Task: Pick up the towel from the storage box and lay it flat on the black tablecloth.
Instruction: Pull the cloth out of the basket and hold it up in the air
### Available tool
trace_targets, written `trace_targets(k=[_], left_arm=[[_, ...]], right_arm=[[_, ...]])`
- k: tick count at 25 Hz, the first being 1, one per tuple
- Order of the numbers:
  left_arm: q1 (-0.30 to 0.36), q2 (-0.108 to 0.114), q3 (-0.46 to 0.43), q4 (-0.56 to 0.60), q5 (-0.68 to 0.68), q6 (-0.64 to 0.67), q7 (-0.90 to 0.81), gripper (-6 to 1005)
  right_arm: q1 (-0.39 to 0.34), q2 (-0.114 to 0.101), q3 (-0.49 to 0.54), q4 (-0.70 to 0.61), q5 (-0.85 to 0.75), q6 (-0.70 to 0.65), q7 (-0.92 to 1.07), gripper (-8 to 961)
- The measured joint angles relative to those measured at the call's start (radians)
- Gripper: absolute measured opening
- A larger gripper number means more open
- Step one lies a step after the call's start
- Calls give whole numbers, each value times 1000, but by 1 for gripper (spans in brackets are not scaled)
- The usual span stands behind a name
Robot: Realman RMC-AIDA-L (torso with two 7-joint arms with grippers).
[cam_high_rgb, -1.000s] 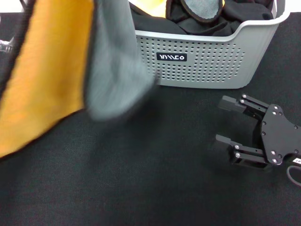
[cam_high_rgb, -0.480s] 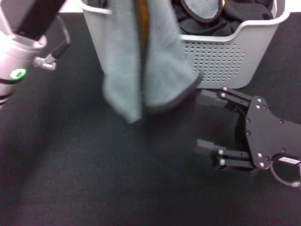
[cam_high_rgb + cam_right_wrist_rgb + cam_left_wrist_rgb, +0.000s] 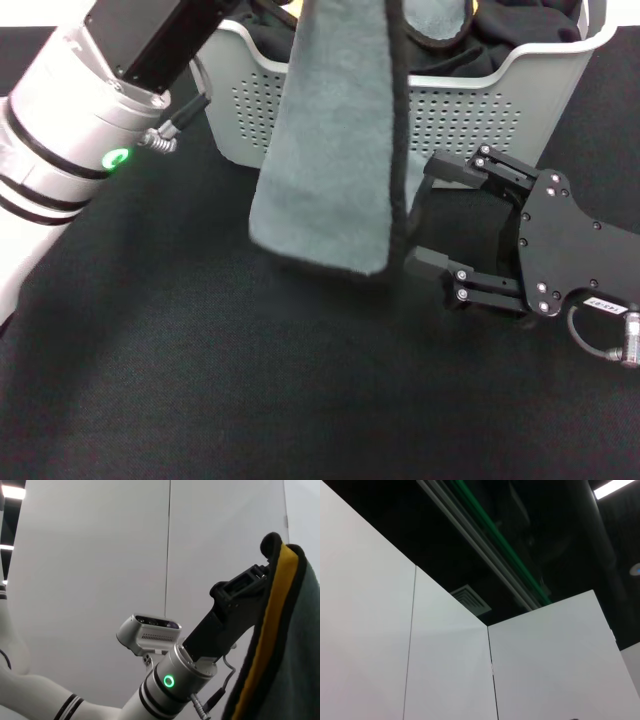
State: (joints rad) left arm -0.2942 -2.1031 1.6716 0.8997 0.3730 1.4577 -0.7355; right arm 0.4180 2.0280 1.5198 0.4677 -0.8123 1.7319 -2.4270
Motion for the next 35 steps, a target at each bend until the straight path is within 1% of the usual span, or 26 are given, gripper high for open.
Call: trace_targets(k=[5,11,19,24,30,35], left_arm=[[-7,2,0,-7,-1,8,-2,4],[-6,7,-7,1,-1,15,-43,4],[-6,9,-24,2,6,28,-83,3],[-8,11,-28,0,8,36,-114,4],[-6,11,-29,-6,9,67,-135,3],[-6,10,-20,-10,9,67,-147,3]], right_arm=[[-8,-4,0,-4,0,-7,-29,768],[-12,-12,7,-45,-3,-23,-74,767],[-45,-25,7,-54,-7,-26,-158,767],[-65,-26,8,-55,-2,-32,-235,767],[-71,-16,8,-57,-1,-80,-348,766],[-65,-1,2,-49,0,-126,-455,766]])
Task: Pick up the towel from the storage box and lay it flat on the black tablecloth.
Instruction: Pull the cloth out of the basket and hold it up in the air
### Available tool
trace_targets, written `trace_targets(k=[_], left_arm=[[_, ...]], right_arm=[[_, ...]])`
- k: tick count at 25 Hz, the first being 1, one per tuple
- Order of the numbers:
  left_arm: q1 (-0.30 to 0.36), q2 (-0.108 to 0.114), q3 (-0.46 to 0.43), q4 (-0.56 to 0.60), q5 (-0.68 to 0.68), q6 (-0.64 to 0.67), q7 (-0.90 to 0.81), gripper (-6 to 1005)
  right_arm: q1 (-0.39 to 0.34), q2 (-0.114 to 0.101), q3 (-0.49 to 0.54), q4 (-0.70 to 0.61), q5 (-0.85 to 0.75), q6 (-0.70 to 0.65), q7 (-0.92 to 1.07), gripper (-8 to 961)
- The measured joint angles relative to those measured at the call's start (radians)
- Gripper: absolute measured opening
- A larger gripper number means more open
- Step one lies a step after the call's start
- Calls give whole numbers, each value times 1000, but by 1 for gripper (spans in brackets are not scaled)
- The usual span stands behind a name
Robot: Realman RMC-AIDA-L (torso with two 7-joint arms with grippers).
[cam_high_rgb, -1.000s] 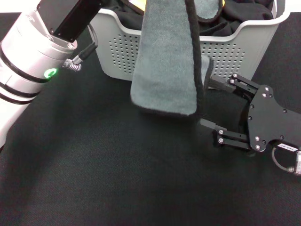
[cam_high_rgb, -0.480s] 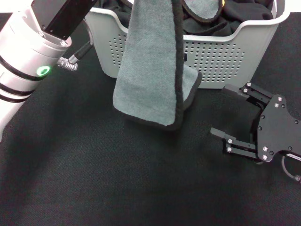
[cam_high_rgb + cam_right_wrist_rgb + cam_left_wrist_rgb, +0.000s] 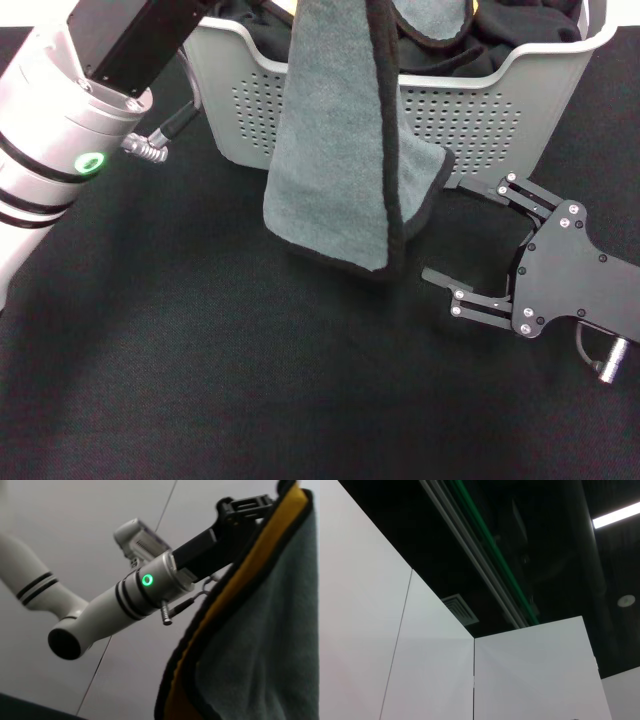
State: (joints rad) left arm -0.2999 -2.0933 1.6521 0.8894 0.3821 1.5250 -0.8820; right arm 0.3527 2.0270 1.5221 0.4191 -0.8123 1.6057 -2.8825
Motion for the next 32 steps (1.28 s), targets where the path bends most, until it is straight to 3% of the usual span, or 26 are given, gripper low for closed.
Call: trace_targets(k=[14,26,32], left_arm=[[-5,-4,16,-14,-2,0,-24,4],[-38,-5,10,-41,-9,0,-21,4],[-45,-7,8,-64,-12,0,-15,3]], right_arm=[[39,1,-20,21,78,-82,-108,766],[68,1,-84,99,79,-252,-109,761],[63,1,-99,141,79,-218,-109,749]])
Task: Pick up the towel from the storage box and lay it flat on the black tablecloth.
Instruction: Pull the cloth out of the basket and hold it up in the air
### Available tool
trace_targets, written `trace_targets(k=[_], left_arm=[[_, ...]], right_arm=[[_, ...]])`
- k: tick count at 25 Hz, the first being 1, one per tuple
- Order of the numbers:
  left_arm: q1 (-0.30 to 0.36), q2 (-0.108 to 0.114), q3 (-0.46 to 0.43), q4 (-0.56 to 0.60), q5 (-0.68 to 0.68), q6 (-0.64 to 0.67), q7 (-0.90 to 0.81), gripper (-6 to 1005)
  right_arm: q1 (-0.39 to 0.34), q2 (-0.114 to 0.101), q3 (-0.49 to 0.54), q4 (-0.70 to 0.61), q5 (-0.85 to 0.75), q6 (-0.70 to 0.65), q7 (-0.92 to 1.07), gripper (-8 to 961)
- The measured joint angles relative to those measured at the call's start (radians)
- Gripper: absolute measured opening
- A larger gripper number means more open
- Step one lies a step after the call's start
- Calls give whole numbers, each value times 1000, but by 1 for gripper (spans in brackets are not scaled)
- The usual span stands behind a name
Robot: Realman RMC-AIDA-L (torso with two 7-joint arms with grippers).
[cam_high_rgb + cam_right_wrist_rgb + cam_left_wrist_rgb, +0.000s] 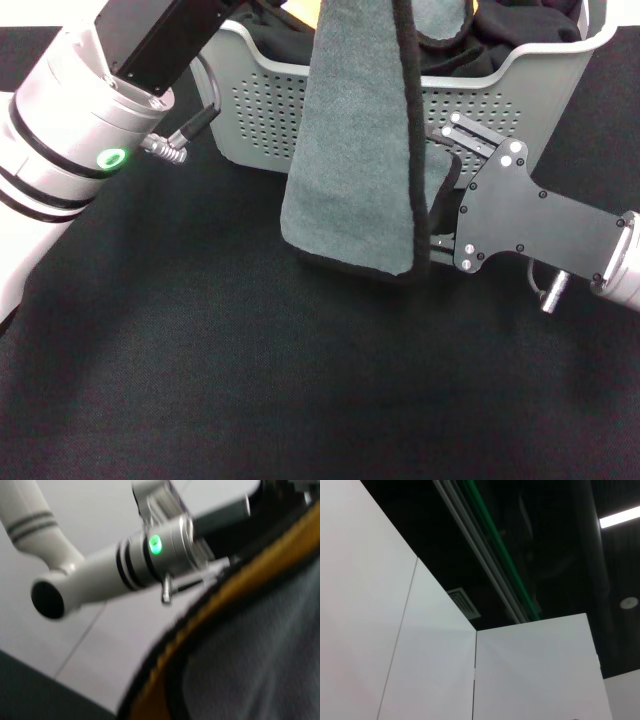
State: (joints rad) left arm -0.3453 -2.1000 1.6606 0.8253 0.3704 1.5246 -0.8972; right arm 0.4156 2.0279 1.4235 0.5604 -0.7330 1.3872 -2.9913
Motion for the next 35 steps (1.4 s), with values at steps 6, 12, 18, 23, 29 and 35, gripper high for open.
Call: trace_targets(k=[6,12,18,23,29,35], left_arm=[[-20,1,-2,-39,-19,0,2,3],[-21,3,-11,-52,-21,0,8,3],[-21,3,-11,-63,-21,0,13,3],[-26,1,-5,-64,-21,0,13,4],[-26,0,-4,-69,-21,0,14,4],[-30,-1,-4,-87,-21,8,14,5]], right_arm=[[-40,0,-13,36,17,114,0,738],[-79,0,-5,36,80,151,0,726],[-102,0,-2,29,130,201,0,714],[-78,0,-44,24,162,176,0,705],[-58,0,-110,35,174,158,0,678],[-69,0,-165,51,206,188,0,642]])
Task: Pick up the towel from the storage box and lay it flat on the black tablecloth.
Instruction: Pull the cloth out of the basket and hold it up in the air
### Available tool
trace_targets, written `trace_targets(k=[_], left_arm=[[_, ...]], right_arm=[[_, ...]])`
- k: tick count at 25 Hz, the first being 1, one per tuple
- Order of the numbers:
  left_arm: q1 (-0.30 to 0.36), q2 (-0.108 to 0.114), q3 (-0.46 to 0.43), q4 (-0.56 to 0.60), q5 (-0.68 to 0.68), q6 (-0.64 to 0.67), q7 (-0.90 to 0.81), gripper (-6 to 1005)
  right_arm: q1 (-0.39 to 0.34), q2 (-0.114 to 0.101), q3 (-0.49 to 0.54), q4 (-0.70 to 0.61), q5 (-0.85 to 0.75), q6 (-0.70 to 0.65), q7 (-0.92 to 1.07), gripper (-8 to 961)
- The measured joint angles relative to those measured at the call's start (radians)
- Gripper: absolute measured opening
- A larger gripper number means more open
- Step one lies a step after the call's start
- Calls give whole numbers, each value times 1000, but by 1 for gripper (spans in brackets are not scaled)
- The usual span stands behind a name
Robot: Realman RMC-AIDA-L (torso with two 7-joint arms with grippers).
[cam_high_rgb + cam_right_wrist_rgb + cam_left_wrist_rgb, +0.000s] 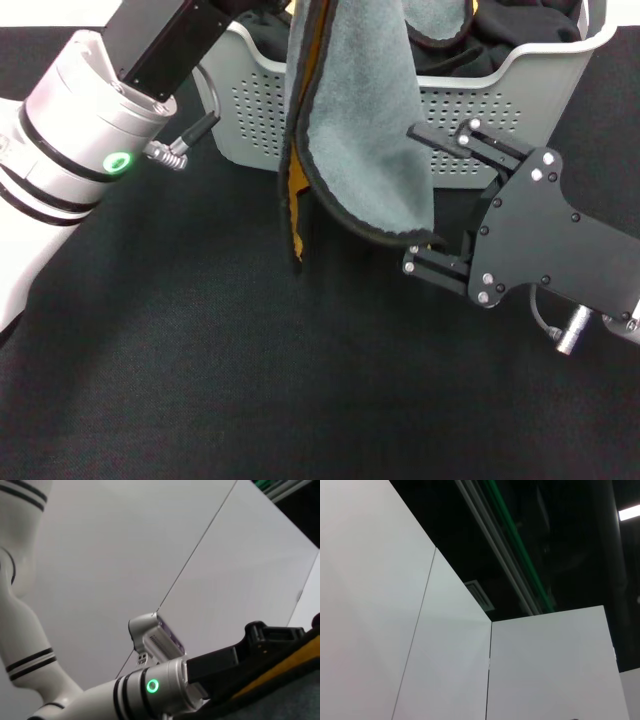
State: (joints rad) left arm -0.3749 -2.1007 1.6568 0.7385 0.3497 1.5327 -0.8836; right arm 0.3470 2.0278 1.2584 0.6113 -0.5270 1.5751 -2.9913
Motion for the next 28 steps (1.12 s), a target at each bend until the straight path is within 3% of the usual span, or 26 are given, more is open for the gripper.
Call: trace_targets(k=[10,19,28], left_arm=[[3,-1,1,-8,0,16,0,6],[-24,-2,26,-22,0,18,0,7],[-31,-4,27,-43,0,18,0,8]], right_arm=[[-66,0,-3,-58,161,83,0,615],[48,0,-99,-74,198,-2,0,591],[28,0,-151,-31,201,-7,0,567]])
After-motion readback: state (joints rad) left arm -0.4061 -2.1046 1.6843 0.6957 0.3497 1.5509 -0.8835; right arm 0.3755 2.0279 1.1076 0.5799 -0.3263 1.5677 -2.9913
